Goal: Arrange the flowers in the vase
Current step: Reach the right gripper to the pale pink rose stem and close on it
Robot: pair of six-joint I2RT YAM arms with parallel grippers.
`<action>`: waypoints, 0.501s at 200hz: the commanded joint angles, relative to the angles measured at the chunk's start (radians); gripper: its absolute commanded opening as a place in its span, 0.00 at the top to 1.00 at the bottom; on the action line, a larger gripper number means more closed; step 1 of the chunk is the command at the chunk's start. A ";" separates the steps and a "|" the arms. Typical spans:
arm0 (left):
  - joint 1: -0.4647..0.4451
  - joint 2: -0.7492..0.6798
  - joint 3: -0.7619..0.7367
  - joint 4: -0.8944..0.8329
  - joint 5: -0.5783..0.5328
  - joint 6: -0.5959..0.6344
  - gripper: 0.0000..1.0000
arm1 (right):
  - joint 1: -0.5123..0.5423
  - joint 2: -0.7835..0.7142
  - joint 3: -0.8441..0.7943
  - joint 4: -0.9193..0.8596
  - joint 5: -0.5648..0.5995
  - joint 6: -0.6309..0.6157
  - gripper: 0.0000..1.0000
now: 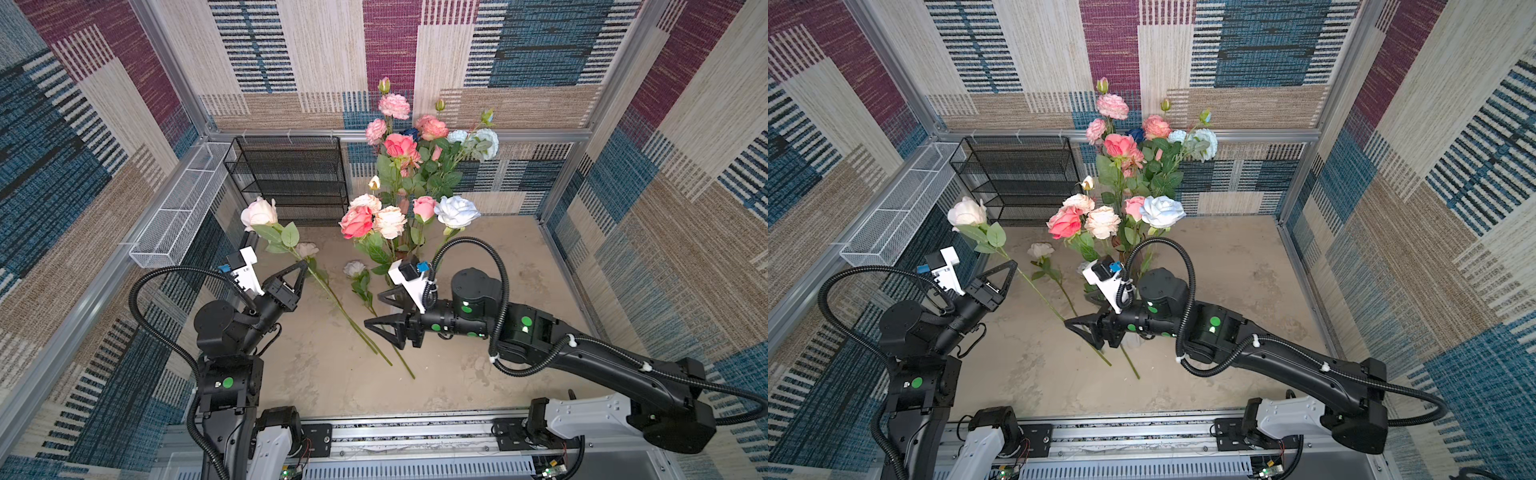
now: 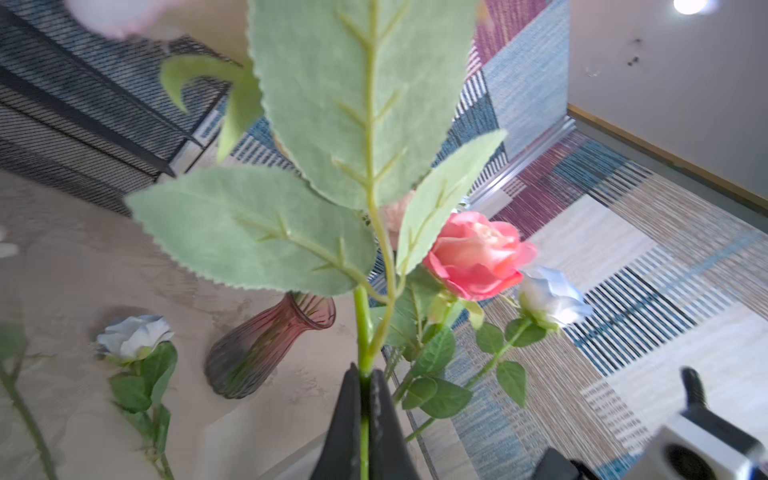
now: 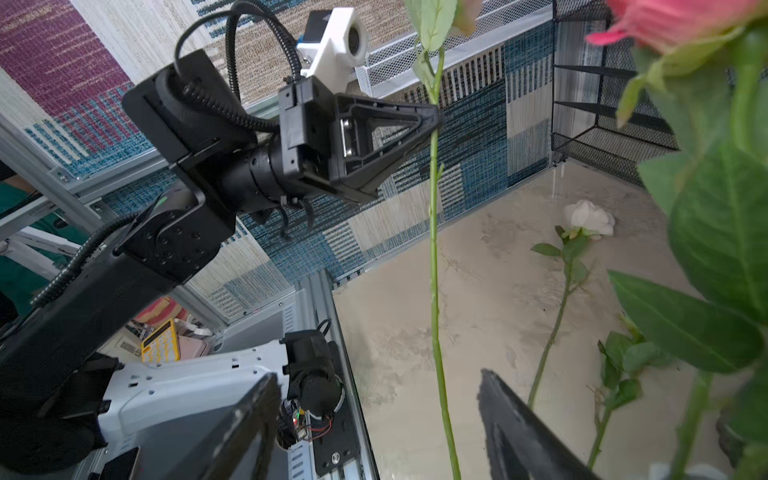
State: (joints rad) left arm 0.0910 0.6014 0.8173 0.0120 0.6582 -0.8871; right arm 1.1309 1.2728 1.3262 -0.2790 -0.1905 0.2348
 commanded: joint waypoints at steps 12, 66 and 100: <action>0.001 -0.007 -0.015 0.258 0.181 -0.035 1.00 | 0.009 0.134 0.137 -0.069 0.008 -0.020 0.24; -0.011 -0.012 -0.009 0.343 0.278 -0.038 1.00 | 0.010 0.242 0.232 -0.083 -0.023 -0.049 0.39; -0.020 -0.006 -0.007 0.345 0.285 -0.043 1.00 | 0.010 0.242 0.234 -0.067 -0.046 -0.055 0.78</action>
State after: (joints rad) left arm 0.0746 0.5922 0.8043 0.3054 0.9085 -0.9173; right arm 1.1404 1.5162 1.5524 -0.3676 -0.2050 0.1940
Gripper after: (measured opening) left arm 0.051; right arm 0.324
